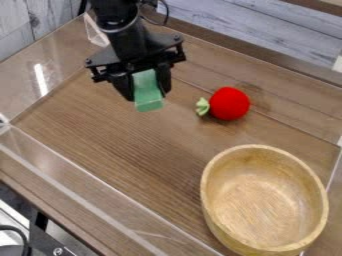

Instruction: Remove the green block from the brown bowl and put it on the table

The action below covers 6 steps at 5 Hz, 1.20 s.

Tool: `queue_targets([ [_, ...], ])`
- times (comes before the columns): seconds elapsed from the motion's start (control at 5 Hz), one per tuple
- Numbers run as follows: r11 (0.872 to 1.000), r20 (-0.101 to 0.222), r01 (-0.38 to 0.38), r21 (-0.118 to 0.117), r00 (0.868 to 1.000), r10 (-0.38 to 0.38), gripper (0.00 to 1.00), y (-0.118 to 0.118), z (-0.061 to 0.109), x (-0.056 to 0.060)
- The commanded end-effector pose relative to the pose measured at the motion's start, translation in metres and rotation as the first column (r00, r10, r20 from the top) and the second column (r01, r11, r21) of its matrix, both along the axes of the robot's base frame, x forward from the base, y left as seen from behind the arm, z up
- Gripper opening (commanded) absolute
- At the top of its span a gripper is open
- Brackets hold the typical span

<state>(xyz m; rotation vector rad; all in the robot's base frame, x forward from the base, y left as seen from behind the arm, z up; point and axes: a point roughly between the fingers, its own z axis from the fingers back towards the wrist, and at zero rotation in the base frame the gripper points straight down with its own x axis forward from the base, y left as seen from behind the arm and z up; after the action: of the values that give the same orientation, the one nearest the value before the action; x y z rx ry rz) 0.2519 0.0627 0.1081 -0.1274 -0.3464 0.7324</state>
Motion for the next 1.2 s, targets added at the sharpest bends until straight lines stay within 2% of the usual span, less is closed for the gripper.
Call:
queue_targets([
  [0.0, 0.994, 0.003, 0.062, 0.085, 0.998, -0.062, 0.0, 0.013, -0.004, 0.012],
  [0.2, 0.991, -0.016, 0.076, 0.107, 0.997, -0.075, 0.0, 0.017, -0.011, 0.021],
  [0.6, 0.99, -0.051, 0.06, 0.127, 0.997, -0.054, 0.0, -0.016, -0.031, 0.04],
  [0.8, 0.985, -0.061, 0.099, 0.14, 0.994, -0.091, 0.0, -0.023, -0.018, 0.035],
  [1.0, 0.982, -0.064, 0.127, 0.142, 0.991, -0.119, 0.0, -0.026, -0.011, 0.033],
])
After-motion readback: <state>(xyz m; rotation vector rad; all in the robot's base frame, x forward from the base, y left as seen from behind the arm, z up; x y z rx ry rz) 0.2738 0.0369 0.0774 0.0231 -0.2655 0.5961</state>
